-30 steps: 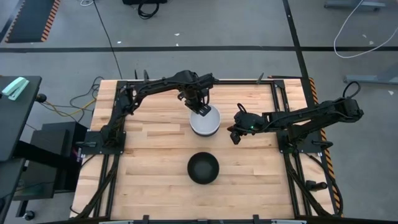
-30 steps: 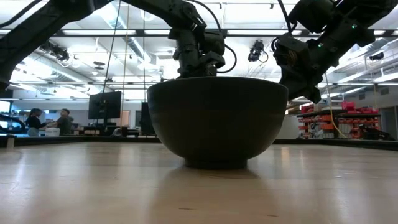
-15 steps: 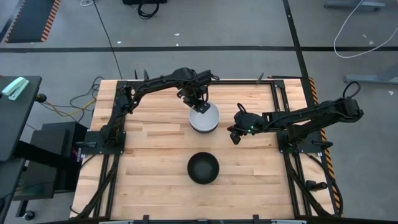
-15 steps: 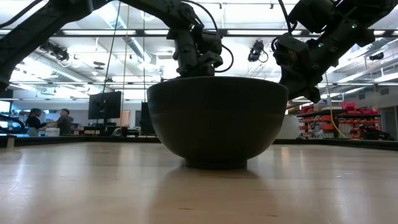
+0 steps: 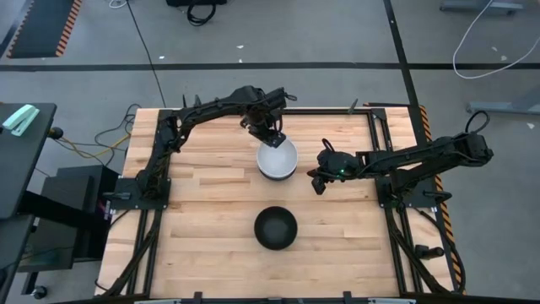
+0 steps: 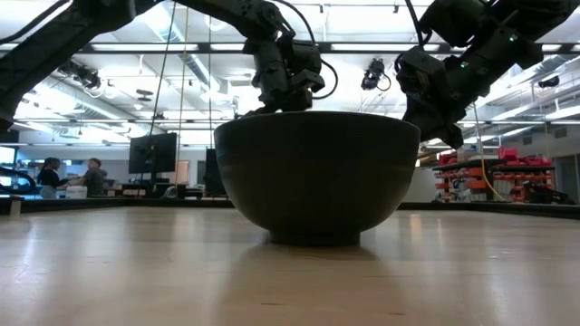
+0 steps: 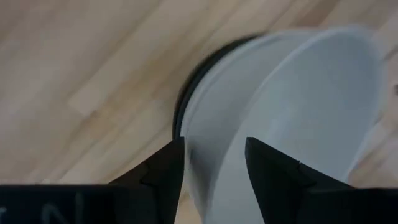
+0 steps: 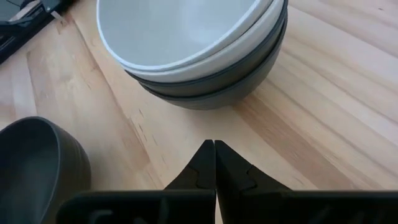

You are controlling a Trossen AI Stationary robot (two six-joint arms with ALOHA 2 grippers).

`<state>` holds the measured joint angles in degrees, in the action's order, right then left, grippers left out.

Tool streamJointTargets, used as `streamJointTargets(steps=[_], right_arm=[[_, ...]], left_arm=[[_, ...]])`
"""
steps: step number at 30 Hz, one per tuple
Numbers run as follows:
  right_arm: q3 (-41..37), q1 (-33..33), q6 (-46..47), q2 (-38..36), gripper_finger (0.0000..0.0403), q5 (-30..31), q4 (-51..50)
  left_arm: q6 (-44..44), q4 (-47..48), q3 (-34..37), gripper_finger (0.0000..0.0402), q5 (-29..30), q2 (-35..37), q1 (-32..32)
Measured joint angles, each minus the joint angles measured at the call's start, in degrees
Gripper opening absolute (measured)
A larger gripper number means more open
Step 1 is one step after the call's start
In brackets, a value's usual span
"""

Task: Nest bowls inside each other
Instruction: Stack the white bowl on top of the white bowl

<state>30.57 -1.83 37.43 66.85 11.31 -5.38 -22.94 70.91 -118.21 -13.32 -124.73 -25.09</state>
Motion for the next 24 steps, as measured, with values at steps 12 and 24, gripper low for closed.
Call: streamJointTargets(steps=[12,24], right_arm=[[0.1,-0.1,-0.8,0.0,0.0003,0.0,1.9],[4.0,-4.8,-7.5,0.0,0.0002,-2.5,1.9]], left_arm=[[2.1,5.5,-7.3,0.0180,2.5,0.0,-4.5],[5.0,15.4,-13.6,0.0142,3.0,0.0,-1.6]])
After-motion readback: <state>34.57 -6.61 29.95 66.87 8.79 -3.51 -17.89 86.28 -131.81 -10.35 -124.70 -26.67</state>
